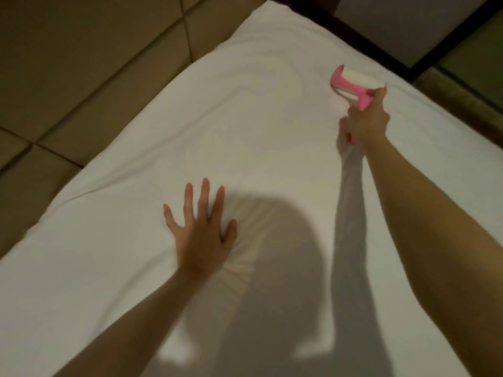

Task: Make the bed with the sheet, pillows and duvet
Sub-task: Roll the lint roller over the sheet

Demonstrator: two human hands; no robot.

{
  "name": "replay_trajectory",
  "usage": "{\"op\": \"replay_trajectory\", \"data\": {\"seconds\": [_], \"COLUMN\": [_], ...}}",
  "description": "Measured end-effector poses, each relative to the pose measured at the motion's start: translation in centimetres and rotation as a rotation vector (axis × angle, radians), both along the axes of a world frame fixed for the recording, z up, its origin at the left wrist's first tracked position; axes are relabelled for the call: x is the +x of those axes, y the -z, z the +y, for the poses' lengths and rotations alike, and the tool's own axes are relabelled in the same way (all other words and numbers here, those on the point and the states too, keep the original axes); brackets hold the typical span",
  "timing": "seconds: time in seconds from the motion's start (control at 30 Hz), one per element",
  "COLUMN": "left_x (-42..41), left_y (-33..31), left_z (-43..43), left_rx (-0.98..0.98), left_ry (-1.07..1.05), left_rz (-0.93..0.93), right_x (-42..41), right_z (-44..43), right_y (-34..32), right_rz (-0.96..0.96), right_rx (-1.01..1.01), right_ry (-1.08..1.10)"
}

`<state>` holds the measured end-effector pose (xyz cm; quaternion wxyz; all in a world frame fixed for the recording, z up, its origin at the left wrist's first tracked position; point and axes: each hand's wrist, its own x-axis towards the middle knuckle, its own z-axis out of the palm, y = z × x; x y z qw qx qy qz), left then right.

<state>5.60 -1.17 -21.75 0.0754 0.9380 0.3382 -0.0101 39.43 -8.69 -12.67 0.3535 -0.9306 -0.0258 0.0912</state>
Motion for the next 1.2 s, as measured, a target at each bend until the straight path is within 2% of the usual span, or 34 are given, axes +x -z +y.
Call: {"op": "replay_trajectory", "data": {"seconds": [0.07, 0.57, 0.7, 0.87, 1.2], "left_x": [0.1, -0.2, -2.7, -10.1, -17.1], "left_y": [-0.1, -1.5, -2.5, -3.1, -6.6], "left_z": [0.0, 0.0, -0.9, -2.9, -7.0], "left_rx": [-0.005, -0.036, 0.001, -0.055, -0.262], "left_ry": [-0.004, 0.013, 0.163, 0.349, 0.476], "left_rz": [-0.001, 0.068, 0.089, 0.020, 0.035], "right_x": [-1.2, -17.8, -22.5, -28.4, -41.2], "right_z": [-1.1, -11.3, -13.7, -16.3, -22.4], "right_y": [-0.4, -1.6, -2.3, -3.3, -5.9], "right_rz": [0.019, 0.086, 0.143, 0.215, 0.358], "right_rx": [0.034, -0.194, -0.176, -0.160, -0.204], "right_ry": [-0.012, -0.105, -0.080, -0.044, -0.021]}}
